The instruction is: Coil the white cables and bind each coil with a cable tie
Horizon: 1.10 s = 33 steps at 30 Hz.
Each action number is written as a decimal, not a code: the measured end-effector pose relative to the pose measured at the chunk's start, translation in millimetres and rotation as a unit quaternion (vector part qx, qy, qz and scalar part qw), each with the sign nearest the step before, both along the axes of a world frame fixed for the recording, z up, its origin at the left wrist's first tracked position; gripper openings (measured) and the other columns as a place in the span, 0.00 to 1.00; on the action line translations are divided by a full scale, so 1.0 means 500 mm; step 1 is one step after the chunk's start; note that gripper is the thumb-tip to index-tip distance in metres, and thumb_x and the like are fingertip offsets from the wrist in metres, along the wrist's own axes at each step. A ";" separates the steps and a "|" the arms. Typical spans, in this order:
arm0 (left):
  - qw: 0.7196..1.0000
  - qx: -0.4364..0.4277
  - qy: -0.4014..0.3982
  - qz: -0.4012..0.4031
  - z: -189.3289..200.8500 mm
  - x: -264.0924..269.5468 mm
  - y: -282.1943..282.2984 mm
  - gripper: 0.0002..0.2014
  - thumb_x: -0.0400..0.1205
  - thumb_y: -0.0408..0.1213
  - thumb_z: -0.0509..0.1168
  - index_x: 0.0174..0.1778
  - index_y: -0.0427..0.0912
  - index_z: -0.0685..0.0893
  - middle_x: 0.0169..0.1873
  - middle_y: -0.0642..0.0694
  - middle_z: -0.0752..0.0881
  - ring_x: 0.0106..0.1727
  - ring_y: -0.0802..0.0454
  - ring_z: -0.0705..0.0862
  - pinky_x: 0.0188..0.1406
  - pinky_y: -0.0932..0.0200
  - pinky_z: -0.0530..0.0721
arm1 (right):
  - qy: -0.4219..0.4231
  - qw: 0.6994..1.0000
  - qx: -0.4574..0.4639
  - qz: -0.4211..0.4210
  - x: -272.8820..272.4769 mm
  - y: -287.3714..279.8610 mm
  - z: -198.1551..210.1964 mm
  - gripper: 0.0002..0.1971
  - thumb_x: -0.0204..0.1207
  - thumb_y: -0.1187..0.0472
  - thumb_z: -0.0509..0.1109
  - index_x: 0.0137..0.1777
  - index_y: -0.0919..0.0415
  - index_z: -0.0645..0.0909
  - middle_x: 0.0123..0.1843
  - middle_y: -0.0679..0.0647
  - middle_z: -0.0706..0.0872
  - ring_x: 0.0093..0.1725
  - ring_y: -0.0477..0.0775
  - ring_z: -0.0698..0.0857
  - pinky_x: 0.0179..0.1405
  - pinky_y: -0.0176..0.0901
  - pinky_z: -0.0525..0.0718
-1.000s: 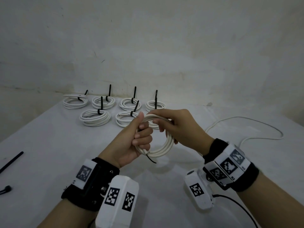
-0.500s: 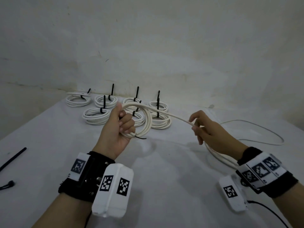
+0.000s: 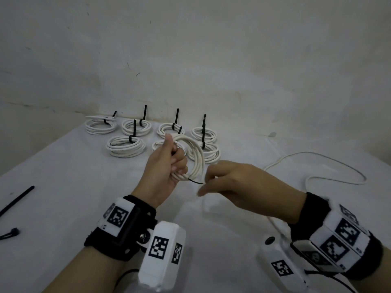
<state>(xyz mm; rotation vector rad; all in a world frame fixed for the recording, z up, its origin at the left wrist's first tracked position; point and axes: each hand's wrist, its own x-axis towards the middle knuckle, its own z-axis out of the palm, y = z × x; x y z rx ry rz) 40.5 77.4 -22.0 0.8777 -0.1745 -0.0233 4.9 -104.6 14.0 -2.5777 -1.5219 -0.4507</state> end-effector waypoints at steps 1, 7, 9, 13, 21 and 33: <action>1.000 0.011 -0.009 -0.011 -0.002 -0.005 -0.005 0.19 0.86 0.51 0.48 0.34 0.44 0.66 0.19 0.53 0.63 0.17 0.60 0.61 0.17 0.68 0.66 | 0.020 0.999 0.037 0.012 -0.003 0.015 0.013 0.12 0.75 0.66 0.66 0.52 0.55 0.89 0.48 0.45 0.85 0.45 0.48 0.83 0.35 0.45 0.83; 0.988 0.104 -0.045 -0.103 -0.007 -0.023 -0.020 0.19 0.88 0.49 0.49 0.47 0.37 0.75 0.25 0.49 0.74 0.24 0.58 0.73 0.25 0.64 0.76 | 0.083 0.974 0.211 -0.021 0.013 0.055 0.059 0.09 0.71 0.69 0.77 0.41 0.57 0.80 0.34 0.37 0.82 0.33 0.29 0.80 0.32 0.20 0.71; 0.985 0.087 -0.034 -0.143 -0.005 -0.027 -0.021 0.19 0.89 0.47 0.48 0.39 0.40 0.76 0.23 0.51 0.71 0.23 0.58 0.73 0.24 0.63 0.77 | 0.101 0.966 0.234 -0.038 0.028 0.058 0.062 0.12 0.70 0.69 0.78 0.37 0.54 0.78 0.33 0.36 0.80 0.32 0.33 0.80 0.30 0.22 0.70; 0.981 0.025 -0.027 -0.190 -0.002 -0.029 -0.014 0.20 0.83 0.52 0.49 0.36 0.41 0.74 0.22 0.51 0.69 0.18 0.61 0.65 0.18 0.68 0.68 | 0.125 0.953 0.268 -0.066 0.059 0.045 0.052 0.05 0.72 0.66 0.77 0.40 0.58 0.84 0.36 0.44 0.84 0.34 0.41 0.80 0.32 0.27 0.71; 0.985 0.020 -0.047 -0.167 0.001 -0.027 -0.011 0.17 0.77 0.55 0.62 0.38 0.44 0.79 0.18 0.54 0.62 0.14 0.65 0.60 0.12 0.72 0.63 | 0.051 0.941 0.323 -0.086 0.080 0.025 0.003 0.12 0.76 0.60 0.71 0.59 0.55 0.88 0.48 0.52 0.85 0.45 0.42 0.82 0.41 0.27 0.76; 0.986 0.144 0.041 -0.075 0.008 -0.019 0.004 0.09 0.83 0.28 0.61 0.37 0.39 0.78 0.22 0.49 0.67 0.18 0.61 0.69 0.17 0.68 0.72 | 0.082 0.961 0.229 -0.133 0.057 0.029 -0.025 0.23 0.76 0.71 0.61 0.71 0.58 0.78 0.49 0.57 0.87 0.43 0.45 0.85 0.43 0.27 0.77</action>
